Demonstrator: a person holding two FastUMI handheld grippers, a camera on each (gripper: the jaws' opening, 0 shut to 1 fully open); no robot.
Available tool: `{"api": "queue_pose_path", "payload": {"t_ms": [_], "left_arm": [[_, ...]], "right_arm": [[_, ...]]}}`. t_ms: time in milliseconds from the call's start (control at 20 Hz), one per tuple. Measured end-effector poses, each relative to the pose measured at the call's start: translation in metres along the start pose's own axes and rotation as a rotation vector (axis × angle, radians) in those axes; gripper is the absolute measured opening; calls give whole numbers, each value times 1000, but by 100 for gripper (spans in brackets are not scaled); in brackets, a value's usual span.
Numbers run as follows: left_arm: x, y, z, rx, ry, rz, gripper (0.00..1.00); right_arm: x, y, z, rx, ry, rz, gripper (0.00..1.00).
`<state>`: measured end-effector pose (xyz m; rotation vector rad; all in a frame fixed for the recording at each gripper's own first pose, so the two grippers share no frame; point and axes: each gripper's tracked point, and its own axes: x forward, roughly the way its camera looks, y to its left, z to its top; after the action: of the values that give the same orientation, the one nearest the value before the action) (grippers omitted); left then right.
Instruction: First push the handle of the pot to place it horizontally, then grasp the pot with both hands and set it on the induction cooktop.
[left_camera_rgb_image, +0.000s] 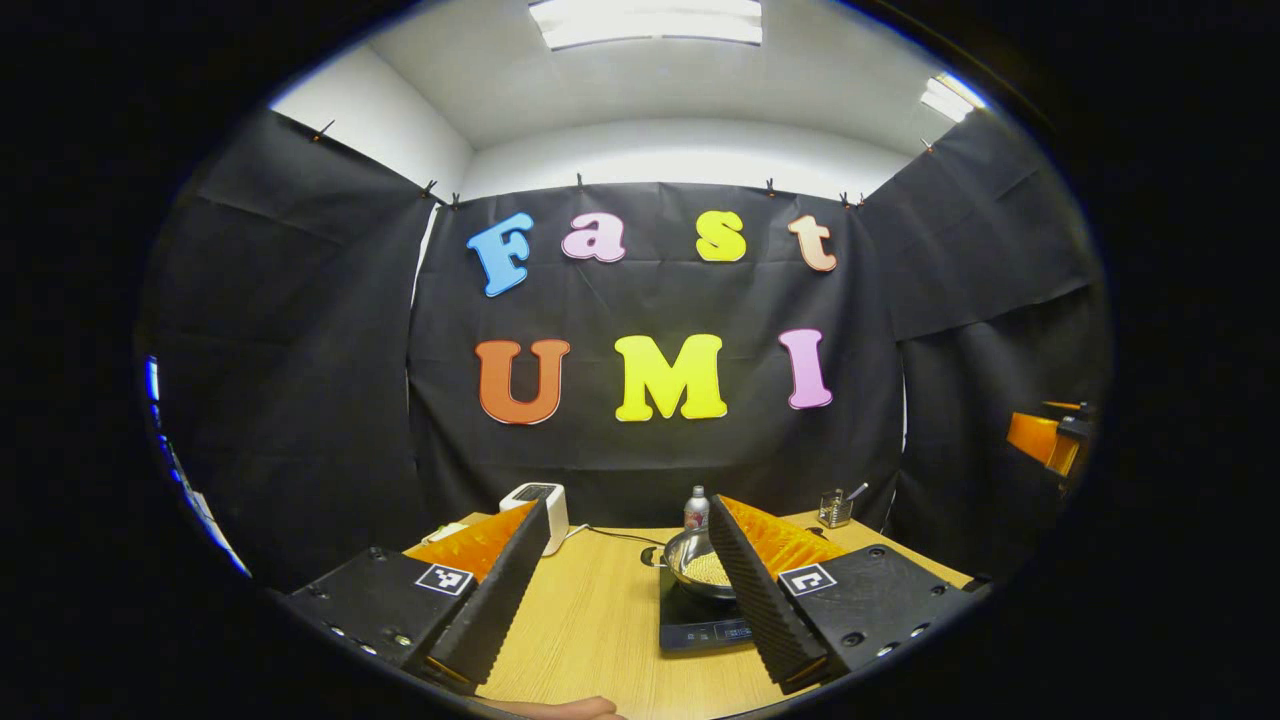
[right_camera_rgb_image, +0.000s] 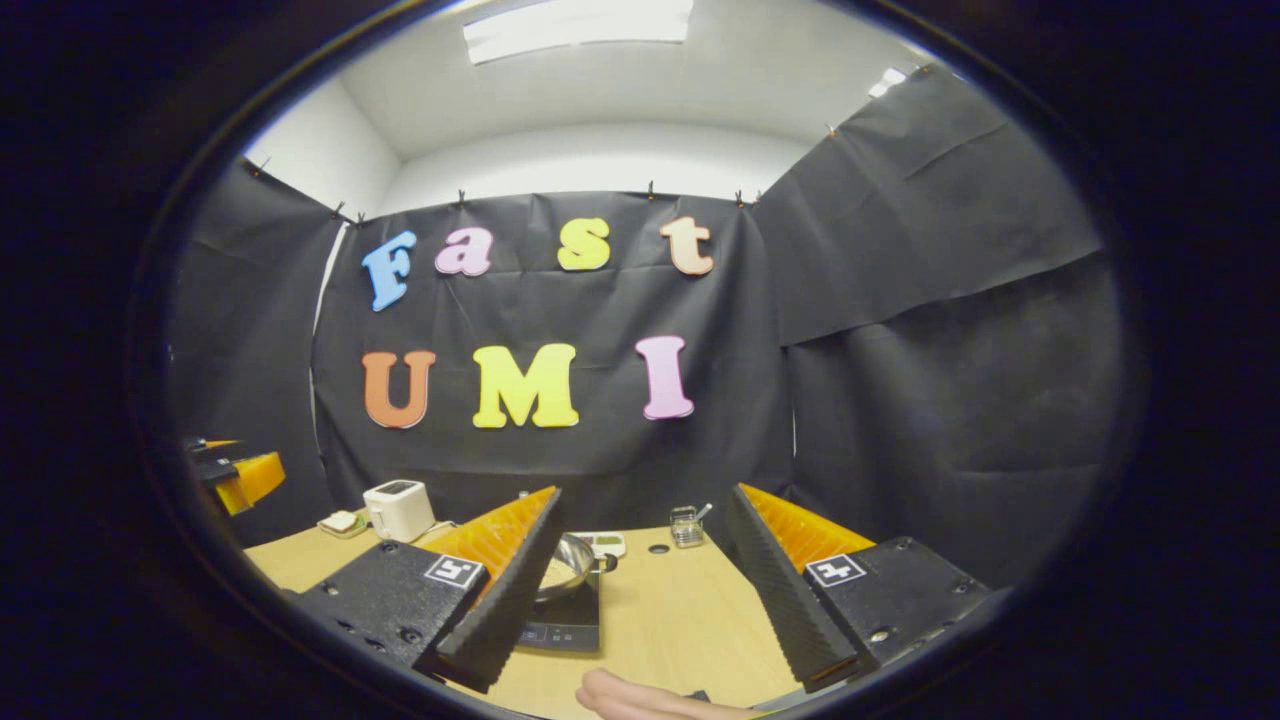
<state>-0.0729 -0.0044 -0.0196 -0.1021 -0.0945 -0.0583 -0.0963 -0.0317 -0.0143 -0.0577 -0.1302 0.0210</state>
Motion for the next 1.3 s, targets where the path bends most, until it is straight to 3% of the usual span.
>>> {"api": "queue_pose_path", "payload": {"t_ms": [100, 150, 200, 450, 1300], "left_arm": [[0, -3, -2, 0, 4, -6, 95], [0, -4, -2, 0, 3, -10, 84], [0, -3, -3, 1, 5, -10, 95], [-3, -3, 0, 0, -8, -8, 95], [1, -10, -10, 9, -6, -9, 95]], "right_arm": [[-3, 4, -1, -5, -2, 15, 99], [-5, 6, 0, -2, -2, 25, 99], [-5, 7, 0, 0, -1, 29, 99], [-1, 0, -3, 7, 2, 9, 99], [3, -1, -12, 40, -9, 51, 99]]}}
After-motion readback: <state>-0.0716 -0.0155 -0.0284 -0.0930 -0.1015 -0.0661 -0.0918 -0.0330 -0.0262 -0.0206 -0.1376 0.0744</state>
